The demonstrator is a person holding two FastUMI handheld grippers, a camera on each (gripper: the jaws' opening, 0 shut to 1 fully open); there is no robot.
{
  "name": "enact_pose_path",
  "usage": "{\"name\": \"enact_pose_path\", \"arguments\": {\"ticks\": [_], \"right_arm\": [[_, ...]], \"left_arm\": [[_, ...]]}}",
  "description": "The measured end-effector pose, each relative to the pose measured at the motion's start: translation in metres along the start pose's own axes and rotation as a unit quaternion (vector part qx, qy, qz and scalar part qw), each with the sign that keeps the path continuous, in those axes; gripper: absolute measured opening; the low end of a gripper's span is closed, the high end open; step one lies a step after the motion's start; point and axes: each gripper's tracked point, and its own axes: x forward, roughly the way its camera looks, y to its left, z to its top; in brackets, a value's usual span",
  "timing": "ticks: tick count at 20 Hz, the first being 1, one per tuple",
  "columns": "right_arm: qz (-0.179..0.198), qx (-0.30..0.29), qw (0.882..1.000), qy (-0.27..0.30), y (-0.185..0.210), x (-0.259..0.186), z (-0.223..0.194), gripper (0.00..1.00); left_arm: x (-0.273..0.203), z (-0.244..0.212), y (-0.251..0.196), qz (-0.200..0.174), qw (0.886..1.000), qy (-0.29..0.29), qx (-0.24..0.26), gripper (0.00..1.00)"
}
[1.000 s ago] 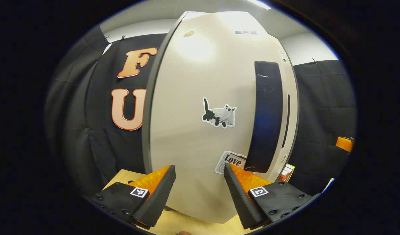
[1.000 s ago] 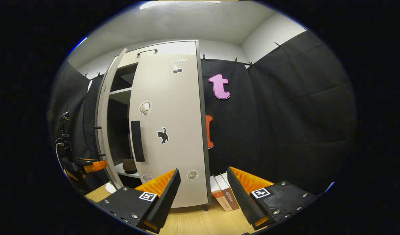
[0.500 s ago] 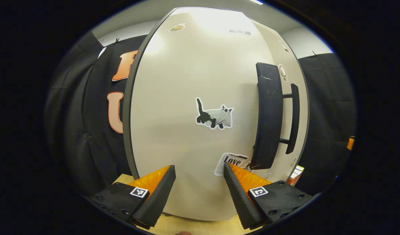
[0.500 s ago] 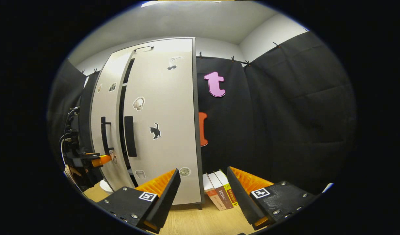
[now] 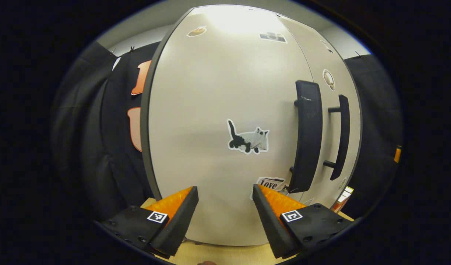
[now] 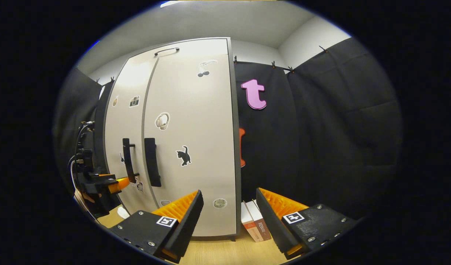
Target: Grab one shoe with the right hand and put it into the shoe cabinet, grab the other shoe with the left hand and put it into the shoe cabinet; then close the right door with the right hand and the left door with the left hand.
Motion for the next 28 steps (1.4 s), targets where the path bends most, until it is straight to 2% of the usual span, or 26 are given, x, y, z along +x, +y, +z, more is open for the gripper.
{"name": "enact_pose_path", "arguments": {"ticks": [4, 7, 8, 13, 16, 20, 22, 25, 26, 28], "right_arm": [[0.016, -0.007, 1.0, -0.009, 0.012, 0.007, 0.018, 0.89], [0.028, 0.001, 1.0, -0.013, 0.023, 0.004, 0.028, 0.89], [0.032, 0.003, 0.999, -0.013, 0.026, 0.002, 0.032, 0.9], [0.045, 0.006, 0.999, -0.015, 0.041, -0.006, 0.047, 0.91], [0.046, 0.006, 0.999, -0.02, 0.046, -0.012, 0.058, 0.91], [0.053, 0.006, 0.998, -0.031, 0.055, -0.019, 0.068, 0.91], [0.058, 0.003, 0.998, -0.031, 0.057, -0.021, 0.069, 0.92], [0.061, 0.001, 0.998, -0.029, 0.059, -0.025, 0.07, 0.92], [0.062, 0.001, 0.998, -0.029, 0.059, -0.026, 0.07, 0.91], [0.064, 0.0, 0.997, -0.029, 0.062, -0.027, 0.07, 0.91]], "left_arm": [[-0.036, 0.031, 0.038, 0.021, 1.0, -0.003, -0.023, 0.96], [-0.071, 0.07, 0.066, 0.037, 0.998, -0.033, -0.025, 0.94], [-0.085, 0.084, 0.073, 0.039, 0.998, -0.047, -0.026, 0.97], [-0.147, 0.136, 0.111, 0.053, 0.994, -0.091, -0.028, 0.96], [-0.178, 0.146, 0.134, 0.066, 0.992, -0.096, -0.038, 0.94], [-0.206, 0.154, 0.167, 0.097, 0.989, -0.101, -0.048, 0.96], [-0.215, 0.154, 0.179, 0.109, 0.987, -0.105, -0.057, 0.94], [-0.225, 0.151, 0.194, 0.126, 0.985, -0.103, -0.064, 0.97], [-0.229, 0.15, 0.197, 0.129, 0.984, -0.104, -0.065, 0.94], [-0.235, 0.149, 0.2, 0.133, 0.984, -0.105, -0.062, 0.97]]}}
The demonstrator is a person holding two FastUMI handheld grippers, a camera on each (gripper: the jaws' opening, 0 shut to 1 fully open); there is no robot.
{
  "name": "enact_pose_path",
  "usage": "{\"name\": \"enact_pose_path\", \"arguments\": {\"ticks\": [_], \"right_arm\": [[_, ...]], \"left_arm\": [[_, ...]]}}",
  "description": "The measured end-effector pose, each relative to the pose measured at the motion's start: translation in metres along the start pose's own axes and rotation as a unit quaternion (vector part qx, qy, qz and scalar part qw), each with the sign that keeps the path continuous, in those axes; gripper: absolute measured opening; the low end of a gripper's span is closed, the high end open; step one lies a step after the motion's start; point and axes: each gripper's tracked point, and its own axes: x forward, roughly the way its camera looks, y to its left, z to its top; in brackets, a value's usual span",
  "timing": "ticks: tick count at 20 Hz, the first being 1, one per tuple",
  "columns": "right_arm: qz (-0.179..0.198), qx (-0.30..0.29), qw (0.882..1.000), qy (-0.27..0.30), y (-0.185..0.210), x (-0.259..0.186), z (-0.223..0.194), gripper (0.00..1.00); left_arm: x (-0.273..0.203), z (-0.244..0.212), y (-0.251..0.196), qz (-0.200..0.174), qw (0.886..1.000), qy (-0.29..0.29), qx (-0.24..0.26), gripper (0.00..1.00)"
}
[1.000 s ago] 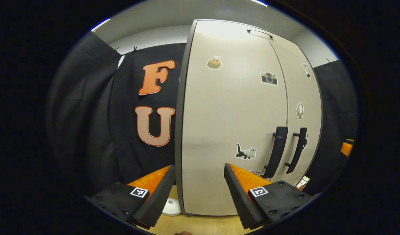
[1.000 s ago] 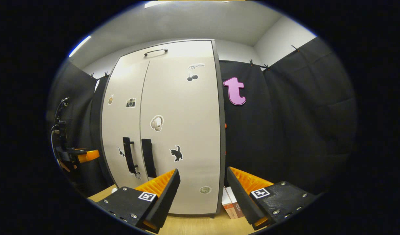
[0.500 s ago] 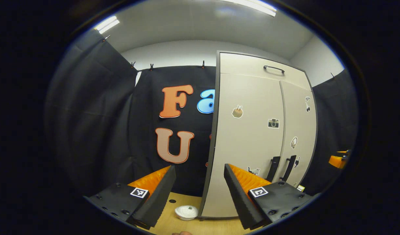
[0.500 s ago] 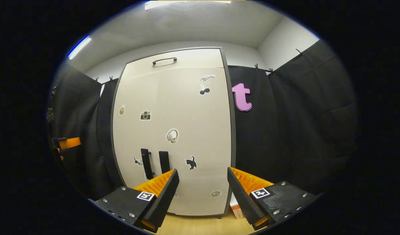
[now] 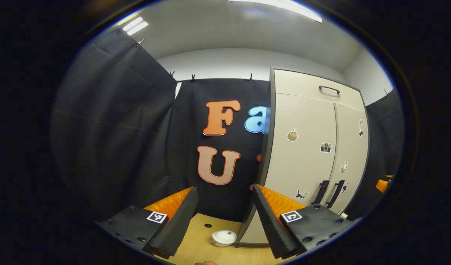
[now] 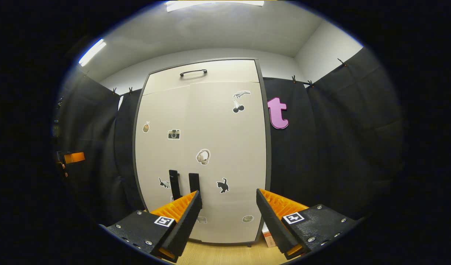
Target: Grab one shoe with the right hand and put it into the shoe cabinet, grab the other shoe with the left hand and put it into the shoe cabinet; then close the right door with the right hand and the left door with the left hand.
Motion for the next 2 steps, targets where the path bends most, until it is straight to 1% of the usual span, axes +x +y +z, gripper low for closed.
{"name": "enact_pose_path", "arguments": {"ticks": [2], "right_arm": [[0.005, -0.003, 1.0, -0.001, 0.0018, -0.001, 0.0004, 0.91]], "left_arm": [[-0.0042, 0.0016, 0.0006, 0.002, 1.0, -0.003, 0.005, 0.97]]}}
